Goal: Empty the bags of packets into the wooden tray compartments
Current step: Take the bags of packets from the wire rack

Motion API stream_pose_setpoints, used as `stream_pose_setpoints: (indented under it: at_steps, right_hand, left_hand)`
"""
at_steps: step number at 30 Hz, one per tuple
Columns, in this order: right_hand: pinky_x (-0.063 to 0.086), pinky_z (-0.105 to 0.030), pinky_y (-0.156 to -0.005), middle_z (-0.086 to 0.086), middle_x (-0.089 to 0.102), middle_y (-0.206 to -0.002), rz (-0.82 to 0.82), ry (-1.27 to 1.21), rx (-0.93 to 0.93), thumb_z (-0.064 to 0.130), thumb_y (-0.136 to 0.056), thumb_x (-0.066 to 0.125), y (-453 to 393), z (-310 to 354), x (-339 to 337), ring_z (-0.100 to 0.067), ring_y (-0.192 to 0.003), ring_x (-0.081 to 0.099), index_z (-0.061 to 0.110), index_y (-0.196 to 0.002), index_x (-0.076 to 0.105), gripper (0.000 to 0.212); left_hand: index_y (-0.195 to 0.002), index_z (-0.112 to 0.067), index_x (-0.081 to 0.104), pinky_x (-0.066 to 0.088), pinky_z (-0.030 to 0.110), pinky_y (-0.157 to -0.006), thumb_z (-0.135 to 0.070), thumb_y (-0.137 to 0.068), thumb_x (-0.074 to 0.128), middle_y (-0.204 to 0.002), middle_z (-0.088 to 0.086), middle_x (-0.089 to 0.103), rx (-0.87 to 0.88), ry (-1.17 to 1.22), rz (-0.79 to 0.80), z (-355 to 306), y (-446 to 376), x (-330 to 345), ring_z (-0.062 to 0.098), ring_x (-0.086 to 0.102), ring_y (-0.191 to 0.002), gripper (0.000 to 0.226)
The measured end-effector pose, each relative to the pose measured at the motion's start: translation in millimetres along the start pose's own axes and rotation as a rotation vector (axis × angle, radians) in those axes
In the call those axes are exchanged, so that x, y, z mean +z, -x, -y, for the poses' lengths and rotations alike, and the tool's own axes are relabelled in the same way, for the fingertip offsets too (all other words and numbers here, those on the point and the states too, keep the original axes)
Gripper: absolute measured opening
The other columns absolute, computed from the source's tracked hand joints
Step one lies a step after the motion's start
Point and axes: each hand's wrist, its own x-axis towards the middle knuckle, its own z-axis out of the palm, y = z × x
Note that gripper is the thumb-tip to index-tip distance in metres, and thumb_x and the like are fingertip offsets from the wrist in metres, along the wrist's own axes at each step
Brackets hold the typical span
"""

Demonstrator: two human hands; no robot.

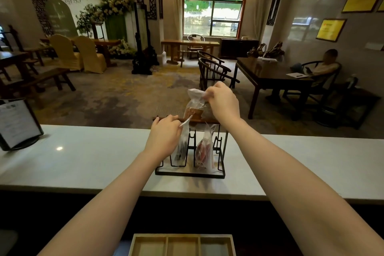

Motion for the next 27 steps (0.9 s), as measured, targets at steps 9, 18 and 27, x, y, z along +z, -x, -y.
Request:
stream_pose_setpoints:
  at_steps: [9, 18, 27]
  right_hand:
    - [0.056, -0.037, -0.075, 0.000, 0.063, -0.083, -0.363, -0.454, 0.088, 0.025, -0.097, 0.047, -24, 29, -68, -0.015, -0.080, 0.061, 0.014, -0.085, 0.061, 0.022]
    - [0.058, -0.030, -0.074, 0.001, 0.065, -0.086, 0.111, -0.748, 0.046, 0.020, -0.090, 0.059, 29, 61, -84, -0.016, -0.081, 0.066, 0.020, -0.081, 0.064, 0.011]
    - [0.053, -0.034, -0.083, -0.002, 0.066, -0.101, 0.403, -0.632, 0.021, 0.028, -0.080, 0.072, 67, 60, -40, -0.018, -0.099, 0.061, 0.016, -0.085, 0.067, 0.013]
  left_hand:
    - [-0.101, -0.008, 0.060, 0.034, 0.048, -0.104, -0.016, -0.099, 0.032, -0.103, 0.012, 0.066, -0.030, -0.071, 0.050, -8, -9, -21, 0.031, 0.062, -0.097, 0.029]
    - [-0.094, -0.004, 0.065, 0.048, 0.034, -0.065, -0.029, -0.099, 0.040, -0.089, 0.010, 0.069, -0.145, 0.575, -0.040, -10, -1, -79, 0.025, 0.062, -0.078, 0.036]
    - [-0.097, 0.000, 0.060, 0.050, 0.029, -0.066, -0.049, -0.093, 0.038, -0.082, 0.007, 0.063, -0.057, 0.830, 0.095, -42, 32, -125, 0.017, 0.061, -0.072, 0.053]
